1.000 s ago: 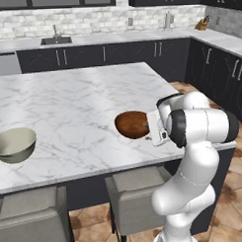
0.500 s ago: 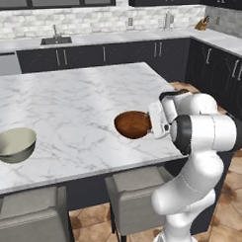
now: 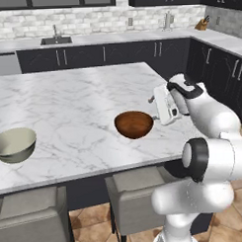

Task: Pick up the bowls from the cabinet and place each bowl in front of a stool on the dining counter.

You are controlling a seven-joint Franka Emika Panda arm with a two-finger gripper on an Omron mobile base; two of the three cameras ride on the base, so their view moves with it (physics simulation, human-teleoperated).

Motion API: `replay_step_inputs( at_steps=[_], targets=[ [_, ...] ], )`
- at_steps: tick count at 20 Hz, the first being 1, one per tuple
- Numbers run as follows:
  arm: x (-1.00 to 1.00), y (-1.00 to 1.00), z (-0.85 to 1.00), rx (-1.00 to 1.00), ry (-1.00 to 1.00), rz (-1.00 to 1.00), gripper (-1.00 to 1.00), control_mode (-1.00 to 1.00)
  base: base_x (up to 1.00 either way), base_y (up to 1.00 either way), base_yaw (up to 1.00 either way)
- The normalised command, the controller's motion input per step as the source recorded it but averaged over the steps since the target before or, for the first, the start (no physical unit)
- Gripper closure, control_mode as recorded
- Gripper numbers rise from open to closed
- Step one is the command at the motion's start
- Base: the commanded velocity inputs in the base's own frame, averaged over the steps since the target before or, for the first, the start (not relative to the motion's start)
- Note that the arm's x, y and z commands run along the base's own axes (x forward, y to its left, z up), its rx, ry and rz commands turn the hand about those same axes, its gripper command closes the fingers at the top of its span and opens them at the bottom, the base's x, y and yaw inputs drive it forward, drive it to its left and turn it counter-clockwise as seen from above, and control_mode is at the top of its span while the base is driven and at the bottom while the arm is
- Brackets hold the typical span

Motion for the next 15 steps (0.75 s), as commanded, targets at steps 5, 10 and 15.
replay_step_inputs(
  at_steps=[5, 10, 15],
  targets=[
    [-0.96, 0.05, 1.0, -0.05, 0.01, 0.0, -1.0, -1.0, 0.0, 0.0, 0.0],
    [-1.0, 0.08, 0.93, -0.05, 0.01, 0.0, -1.0, -1.0, 0.0, 0.0, 0.0],
    [-1.0, -0.01, 0.68, -0.03, 0.0, -0.03, -1.0, -1.0, 0.0, 0.0, 0.0]
  ],
)
